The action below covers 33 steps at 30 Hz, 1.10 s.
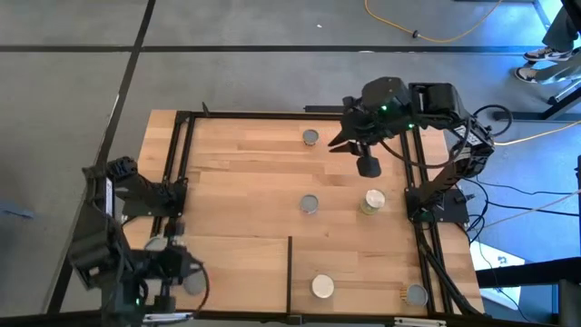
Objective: Pick and place cans onto a shelf
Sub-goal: Put the canned spicy black beans on the shelf
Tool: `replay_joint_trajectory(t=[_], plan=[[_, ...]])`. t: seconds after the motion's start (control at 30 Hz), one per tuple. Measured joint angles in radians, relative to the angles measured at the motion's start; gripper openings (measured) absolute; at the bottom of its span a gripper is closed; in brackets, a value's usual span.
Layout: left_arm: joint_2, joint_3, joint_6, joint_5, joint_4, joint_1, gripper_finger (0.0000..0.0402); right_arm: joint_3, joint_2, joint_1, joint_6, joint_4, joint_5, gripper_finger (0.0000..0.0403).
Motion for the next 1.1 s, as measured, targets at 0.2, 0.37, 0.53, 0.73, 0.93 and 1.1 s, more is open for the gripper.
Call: replay_joint_trajectory(t=[0.2, 0.37, 0.53, 0.73, 0.93, 1.1], plan=[[-0.061, -0.001, 0.130, -0.068, 0.001, 0.061, 0.0037, 0.000, 0.000, 0.007, 0.013, -0.142, -0.011, 0.0064], [-0.106, -0.001, 0.210, -0.077, 0.001, 0.129, 0.0037, 0.000, -0.001, 0.031, 0.034, -0.147, -0.061, 0.0064], [-0.137, -0.001, 0.330, -0.098, 0.001, 0.205, 0.0037, 0.000, -0.001, 0.077, 0.049, -0.147, -0.162, 0.0064], [-0.168, -0.002, 0.513, -0.140, 0.001, 0.276, 0.0037, 0.000, -0.025, 0.177, 0.087, -0.147, -0.361, 0.0064], [-0.208, -0.002, 0.653, -0.145, 0.001, 0.346, 0.0037, -0.040, -0.089, 0.306, 0.268, -0.146, -0.364, 0.0064], [-0.220, -0.002, 0.744, -0.141, 0.001, 0.412, 0.0037, -0.119, -0.155, 0.417, 0.502, -0.148, -0.288, 0.0064]])
